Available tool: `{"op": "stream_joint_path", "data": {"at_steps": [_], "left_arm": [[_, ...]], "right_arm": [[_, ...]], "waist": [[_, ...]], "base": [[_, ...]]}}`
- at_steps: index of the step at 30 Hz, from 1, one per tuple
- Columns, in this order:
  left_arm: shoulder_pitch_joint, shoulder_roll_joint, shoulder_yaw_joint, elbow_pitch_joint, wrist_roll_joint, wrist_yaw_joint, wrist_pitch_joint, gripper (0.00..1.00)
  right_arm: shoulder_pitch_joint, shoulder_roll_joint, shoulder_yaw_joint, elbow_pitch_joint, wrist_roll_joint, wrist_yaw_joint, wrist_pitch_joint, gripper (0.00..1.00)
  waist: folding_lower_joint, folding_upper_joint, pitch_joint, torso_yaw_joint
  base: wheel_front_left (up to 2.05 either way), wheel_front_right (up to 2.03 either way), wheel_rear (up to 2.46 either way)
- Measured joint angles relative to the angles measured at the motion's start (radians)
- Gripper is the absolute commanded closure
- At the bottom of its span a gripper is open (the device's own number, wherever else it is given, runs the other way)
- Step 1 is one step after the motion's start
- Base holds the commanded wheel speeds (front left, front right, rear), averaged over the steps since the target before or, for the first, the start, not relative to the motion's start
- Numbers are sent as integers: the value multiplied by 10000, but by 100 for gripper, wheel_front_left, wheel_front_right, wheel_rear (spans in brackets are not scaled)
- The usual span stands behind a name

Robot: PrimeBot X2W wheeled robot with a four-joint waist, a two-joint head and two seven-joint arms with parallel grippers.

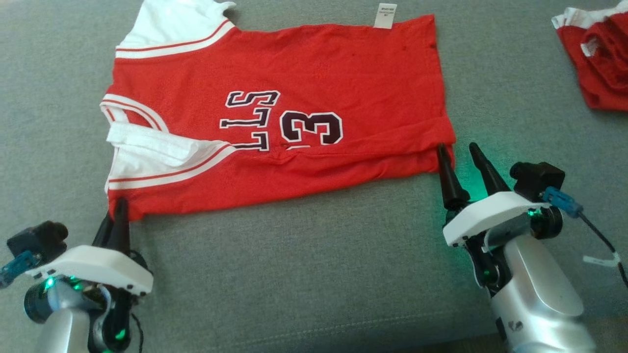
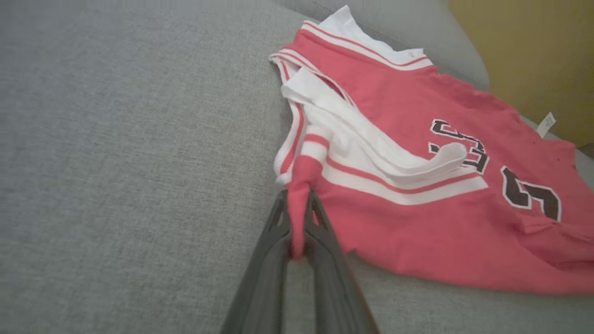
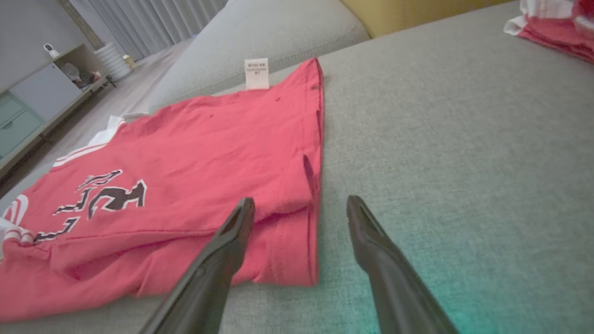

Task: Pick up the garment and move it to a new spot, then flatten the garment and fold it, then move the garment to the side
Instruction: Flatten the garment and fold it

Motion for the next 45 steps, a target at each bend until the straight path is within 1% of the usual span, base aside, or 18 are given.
{"op": "stream_joint_path", "data": {"at_steps": [7,13,14,15,16,17,18,23,27,28,29,32,33,37,41,45], "left_arm": [[96,-288,-226,-512,2,8,-307,100],[98,-491,-395,-516,2,8,-489,100],[97,-493,-399,-512,2,8,-506,100],[97,-497,-403,-499,2,6,-554,100],[97,-508,-408,-493,2,2,-585,100],[97,-523,-418,-479,0,-4,-654,100],[97,-541,-428,-474,0,-40,-719,100],[97,-560,-439,-477,0,-88,-932,100],[97,-543,-468,-577,2,-90,-978,100],[98,-535,-476,-654,0,-90,-976,100],[111,-510,-485,-884,2,-88,-976,100],[339,-451,-500,-1336,2,-82,-943,100],[664,-408,-510,-1661,2,-75,-846,100],[1387,-309,-663,-2322,6,-6,-591,100],[2122,-261,-767,-2782,15,115,-309,100],[2945,-305,-980,-2834,0,207,-184,100]], "right_arm": [[-15,0,-537,874,-399,0,485,0],[-214,-56,-556,1198,-566,0,704,0],[-256,-94,-453,1204,-562,0,746,16],[-277,-111,-349,1206,-539,0,790,47],[-280,-111,-268,1204,-477,0,848,67],[-279,-109,-197,1204,-439,0,886,80],[-279,-109,-153,1204,-431,0,913,100],[-276,-77,-163,1095,-560,0,1049,100],[-265,-77,-451,439,-754,0,1338,100],[-241,-75,-493,174,-750,0,1488,100],[-138,-75,-571,-443,-711,0,1825,100],[307,-163,-759,-1618,-564,0,2410,100],[844,-307,-955,-2451,-529,0,2823,100],[2073,-487,-1290,-3904,-408,0,3699,100],[3123,-487,-1459,-4849,-326,0,4426,100],[3824,-424,-1699,-5248,-257,0,4753,100]], "waist": [[0,0,-68,339],[0,0,-121,660],[0,0,-136,684],[0,0,-153,700],[0,0,-171,711],[0,0,-194,717],[0,0,-217,722],[0,0,-332,708],[0,0,-504,675],[0,0,-555,672],[0,0,-662,669],[0,0,-824,665],[0,0,-915,658],[0,0,-1033,621],[0,0,-1096,551],[0,0,-1114,488]], "base": [[0,0,0],[0,0,0],[0,0,0],[0,0,0],[0,0,0],[0,0,0],[0,0,0],[0,0,0],[0,0,0],[0,0,0],[0,0,0],[0,0,0],[0,0,0],[0,0,0],[0,0,0],[0,0,0]]}}
